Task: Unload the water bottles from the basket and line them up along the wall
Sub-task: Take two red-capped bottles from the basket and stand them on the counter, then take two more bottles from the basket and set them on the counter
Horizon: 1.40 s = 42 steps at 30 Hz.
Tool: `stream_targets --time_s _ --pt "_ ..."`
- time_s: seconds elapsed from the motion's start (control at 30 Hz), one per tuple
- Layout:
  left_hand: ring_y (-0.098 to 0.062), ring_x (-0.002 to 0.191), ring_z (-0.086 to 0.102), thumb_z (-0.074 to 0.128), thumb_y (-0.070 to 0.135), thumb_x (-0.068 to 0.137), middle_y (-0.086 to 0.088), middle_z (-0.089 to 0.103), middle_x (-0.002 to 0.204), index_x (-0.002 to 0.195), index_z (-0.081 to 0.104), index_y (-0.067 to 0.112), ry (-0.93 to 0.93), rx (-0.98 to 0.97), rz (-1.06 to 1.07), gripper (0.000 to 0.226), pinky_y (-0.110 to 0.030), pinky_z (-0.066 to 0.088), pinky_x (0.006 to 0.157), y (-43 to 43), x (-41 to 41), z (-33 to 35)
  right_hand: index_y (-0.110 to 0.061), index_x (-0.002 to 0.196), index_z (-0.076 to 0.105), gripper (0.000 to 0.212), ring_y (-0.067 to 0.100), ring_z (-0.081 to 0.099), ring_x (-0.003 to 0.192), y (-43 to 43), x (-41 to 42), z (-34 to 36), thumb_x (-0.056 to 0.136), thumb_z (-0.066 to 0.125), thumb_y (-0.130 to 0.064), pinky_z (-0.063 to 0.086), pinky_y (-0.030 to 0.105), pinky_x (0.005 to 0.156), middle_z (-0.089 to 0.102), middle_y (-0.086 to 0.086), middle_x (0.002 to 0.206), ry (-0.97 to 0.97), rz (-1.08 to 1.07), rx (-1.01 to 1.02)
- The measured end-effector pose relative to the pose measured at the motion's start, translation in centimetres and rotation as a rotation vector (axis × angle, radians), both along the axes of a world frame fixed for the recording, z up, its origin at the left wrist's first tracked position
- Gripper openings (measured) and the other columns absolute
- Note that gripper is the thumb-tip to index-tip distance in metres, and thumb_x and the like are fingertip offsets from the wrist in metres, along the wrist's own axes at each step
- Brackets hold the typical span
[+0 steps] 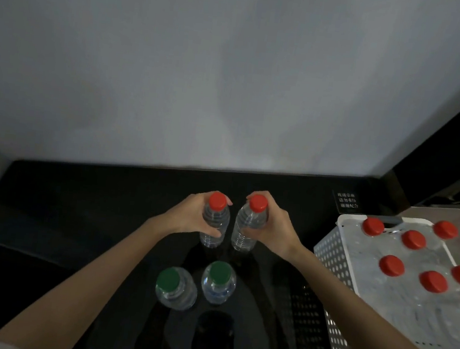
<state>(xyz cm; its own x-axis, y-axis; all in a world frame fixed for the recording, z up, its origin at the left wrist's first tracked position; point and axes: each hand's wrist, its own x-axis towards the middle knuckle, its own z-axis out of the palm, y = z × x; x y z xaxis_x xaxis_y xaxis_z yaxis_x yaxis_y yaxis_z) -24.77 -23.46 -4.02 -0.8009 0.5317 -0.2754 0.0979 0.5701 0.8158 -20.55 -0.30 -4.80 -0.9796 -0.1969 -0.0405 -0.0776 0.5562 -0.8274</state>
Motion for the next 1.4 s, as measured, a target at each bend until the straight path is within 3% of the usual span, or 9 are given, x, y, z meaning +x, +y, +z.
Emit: stream_targets --time_s 0.23,0.47,0.77,0.87,0.97,1.03,1.13,1.3,1.4 --pt "-0.004 0.110 0.060 0.085 0.018 0.071 0.009 0.062 0.120 0.122 0.054 0.034 0.053 0.028 0.116 0.062 -0.029 0.050 0.098 0.0 0.8 1.8 -0.031 0.123 0.045 0.066 0.004 0.064 0.098 0.6 0.5 1.6 0.072 0.082 -0.013 0.056 0.031 0.087 0.063 -0.008 0.108 0.025 0.043 0.064" --pt "-0.008 0.116 0.057 0.076 0.022 0.082 0.012 0.061 0.126 0.127 0.055 0.029 0.225 0.055 0.198 0.050 -0.022 0.043 0.095 0.8 3.1 7.9 -0.037 0.135 0.038 0.057 0.007 0.055 0.117 1.6 3.8 7.6 0.086 0.066 -0.034 0.051 0.039 0.095 0.054 -0.009 0.134 0.234 0.023 0.193" --pt "-0.003 0.108 0.062 0.064 0.025 0.091 0.016 0.065 0.119 0.121 0.061 0.029 0.356 0.244 0.139 0.030 -0.028 0.049 0.096 8.6 8.7 14.0 -0.029 0.129 0.051 0.040 0.003 0.056 0.109 7.2 11.6 12.9 0.091 0.062 -0.024 0.045 0.020 0.092 0.058 -0.016 0.126 0.390 -0.217 0.217" --pt "-0.003 0.107 0.062 0.065 0.025 0.091 0.014 0.065 0.119 0.124 0.059 0.026 0.353 0.234 0.083 0.033 -0.023 0.048 0.093 12.6 10.3 13.5 -0.032 0.125 0.053 0.038 0.000 0.057 0.109 10.4 14.0 12.5 0.091 0.064 -0.021 0.046 0.020 0.090 0.061 -0.017 0.118 0.371 -0.344 0.177" --pt "-0.002 0.104 0.062 0.067 0.024 0.090 0.012 0.064 0.121 0.126 0.057 0.026 0.338 0.235 0.032 0.037 -0.014 0.048 0.089 16.6 11.2 11.8 -0.036 0.118 0.053 0.039 -0.011 0.052 0.106 13.2 15.9 11.8 0.089 0.065 -0.013 0.041 0.008 0.088 0.057 -0.027 0.110 0.381 -0.447 0.151" --pt "-0.001 0.106 0.060 0.067 0.025 0.089 0.011 0.061 0.124 0.129 0.055 0.026 0.310 0.219 -0.015 0.041 -0.010 0.045 0.087 19.1 11.6 10.4 -0.030 0.117 0.054 0.035 -0.005 0.053 0.109 14.9 16.9 11.0 0.089 0.065 -0.014 0.042 0.013 0.091 0.058 -0.023 0.115 0.392 -0.476 0.166" --pt "-0.006 0.117 0.056 0.069 0.027 0.088 0.007 0.057 0.132 0.134 0.051 0.022 0.274 0.197 -0.062 0.049 -0.020 0.045 0.096 22.3 12.0 8.1 -0.022 0.126 0.053 0.041 0.010 0.054 0.113 17.6 17.5 9.0 0.088 0.067 -0.014 0.042 0.020 0.091 0.056 -0.013 0.126 0.358 -0.522 0.216" --pt "-0.001 0.119 0.052 0.067 0.027 0.089 0.007 0.056 0.134 0.133 0.050 0.021 0.272 0.148 -0.110 0.048 -0.017 0.044 0.098 26.2 12.6 4.8 -0.018 0.134 0.044 0.056 0.013 0.046 0.125 20.8 16.9 5.4 0.085 0.070 -0.013 0.040 0.030 0.103 0.050 -0.003 0.138 0.258 -0.547 0.227" --pt "-0.004 0.121 0.053 0.069 0.027 0.087 0.007 0.056 0.133 0.135 0.048 0.022 0.264 0.134 -0.085 0.052 -0.030 0.048 0.102 27.6 12.6 2.9 -0.015 0.135 0.042 0.059 0.013 0.046 0.126 21.5 16.4 3.8 0.084 0.070 -0.010 0.037 0.026 0.103 0.048 0.000 0.139 0.192 -0.507 0.166"
